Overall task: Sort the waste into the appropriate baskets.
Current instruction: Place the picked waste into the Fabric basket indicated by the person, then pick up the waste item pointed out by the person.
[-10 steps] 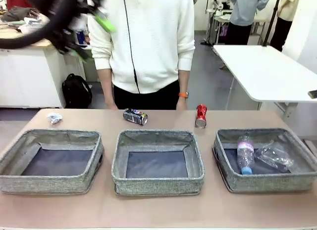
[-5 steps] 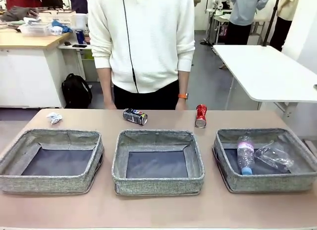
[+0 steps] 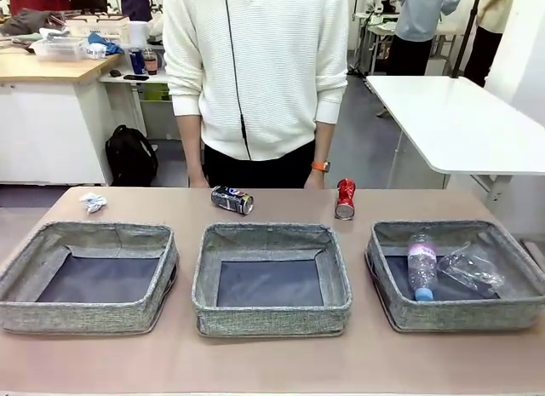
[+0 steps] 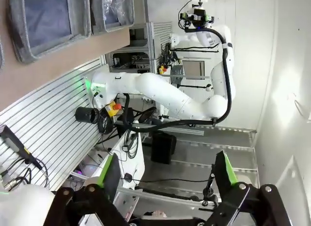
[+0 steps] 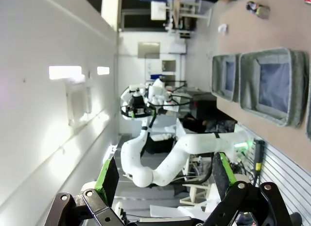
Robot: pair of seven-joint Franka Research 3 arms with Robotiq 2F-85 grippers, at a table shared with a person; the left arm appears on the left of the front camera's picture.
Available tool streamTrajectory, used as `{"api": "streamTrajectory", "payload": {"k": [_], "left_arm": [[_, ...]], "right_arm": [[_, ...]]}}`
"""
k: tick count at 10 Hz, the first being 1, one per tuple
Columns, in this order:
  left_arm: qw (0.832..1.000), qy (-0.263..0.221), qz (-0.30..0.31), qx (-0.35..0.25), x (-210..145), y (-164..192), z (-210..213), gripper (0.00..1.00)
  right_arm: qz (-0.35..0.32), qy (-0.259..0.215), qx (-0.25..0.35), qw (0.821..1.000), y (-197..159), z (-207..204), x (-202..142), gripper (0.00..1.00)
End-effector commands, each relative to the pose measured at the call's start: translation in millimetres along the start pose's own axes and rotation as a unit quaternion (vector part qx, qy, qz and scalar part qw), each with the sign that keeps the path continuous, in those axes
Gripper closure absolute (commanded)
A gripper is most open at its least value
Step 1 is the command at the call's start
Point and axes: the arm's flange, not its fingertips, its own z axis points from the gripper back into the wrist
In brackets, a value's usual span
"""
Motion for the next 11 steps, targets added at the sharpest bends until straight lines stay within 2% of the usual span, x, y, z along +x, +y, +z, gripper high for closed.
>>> {"api": "streamTrajectory", "payload": {"k": [1,11], "left_arm": [[1.0,0.007,-0.006,-0.005,7.6,-8.9,3.4,0.0],[1.0,0.007,-0.006,-0.005,7.6,-8.9,3.4,0.0]], "right_arm": [[0.009,0.008,-0.013,1.0,1.2,-0.3,-5.0,0.0],[0.009,0.008,-0.013,1.0,1.2,-0.3,-5.0,0.0]]}}
